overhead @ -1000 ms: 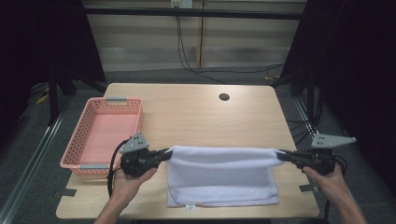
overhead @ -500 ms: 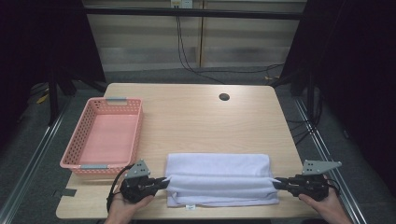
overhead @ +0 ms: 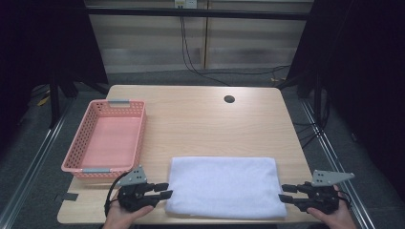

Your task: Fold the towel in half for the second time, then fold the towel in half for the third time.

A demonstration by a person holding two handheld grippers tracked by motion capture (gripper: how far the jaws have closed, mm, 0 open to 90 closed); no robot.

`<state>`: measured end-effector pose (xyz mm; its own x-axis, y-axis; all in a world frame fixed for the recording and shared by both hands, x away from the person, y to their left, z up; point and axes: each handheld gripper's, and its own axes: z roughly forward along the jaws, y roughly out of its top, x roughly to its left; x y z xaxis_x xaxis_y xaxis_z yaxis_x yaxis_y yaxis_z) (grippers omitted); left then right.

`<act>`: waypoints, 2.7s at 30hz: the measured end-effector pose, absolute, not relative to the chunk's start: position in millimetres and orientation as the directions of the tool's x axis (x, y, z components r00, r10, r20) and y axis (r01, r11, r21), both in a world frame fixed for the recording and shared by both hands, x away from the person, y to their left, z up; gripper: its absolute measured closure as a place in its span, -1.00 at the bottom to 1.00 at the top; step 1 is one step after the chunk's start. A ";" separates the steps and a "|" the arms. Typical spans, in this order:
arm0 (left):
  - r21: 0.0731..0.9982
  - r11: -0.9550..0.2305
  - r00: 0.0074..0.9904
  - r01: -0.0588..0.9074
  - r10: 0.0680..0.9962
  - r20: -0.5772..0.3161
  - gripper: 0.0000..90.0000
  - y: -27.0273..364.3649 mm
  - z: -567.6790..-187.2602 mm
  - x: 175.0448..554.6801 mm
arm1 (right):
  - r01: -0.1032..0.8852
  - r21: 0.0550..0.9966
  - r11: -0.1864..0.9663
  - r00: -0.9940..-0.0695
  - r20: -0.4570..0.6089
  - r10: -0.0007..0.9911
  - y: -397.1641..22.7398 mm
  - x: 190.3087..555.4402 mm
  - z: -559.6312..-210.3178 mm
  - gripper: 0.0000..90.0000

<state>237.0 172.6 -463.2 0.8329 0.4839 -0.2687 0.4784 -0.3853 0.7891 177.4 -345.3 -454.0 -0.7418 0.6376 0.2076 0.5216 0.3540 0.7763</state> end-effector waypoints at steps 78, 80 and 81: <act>0.742 -0.332 0.727 0.582 0.622 -0.292 -0.12 128.7 -470.5 363.8 | 0.258 0.740 0.621 -0.919 -0.012 0.395 -72.3 243.0 -504.5 0.00; 0.740 -0.329 0.722 0.587 0.627 -0.294 -0.12 128.0 -472.0 364.8 | 0.254 0.741 0.622 -0.919 -0.016 0.394 -72.6 243.7 -504.3 0.03; 0.737 -0.332 0.723 0.589 0.625 -0.296 -0.12 127.7 -472.9 365.4 | 0.256 0.740 0.622 -0.917 -0.017 0.398 -72.8 243.9 -504.0 0.10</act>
<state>365.4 127.7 -472.9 0.7225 0.6246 -0.2964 0.5890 -0.3316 0.7370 243.9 -72.8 -504.0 -0.9172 0.3980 -0.0170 0.2560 0.6216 0.7403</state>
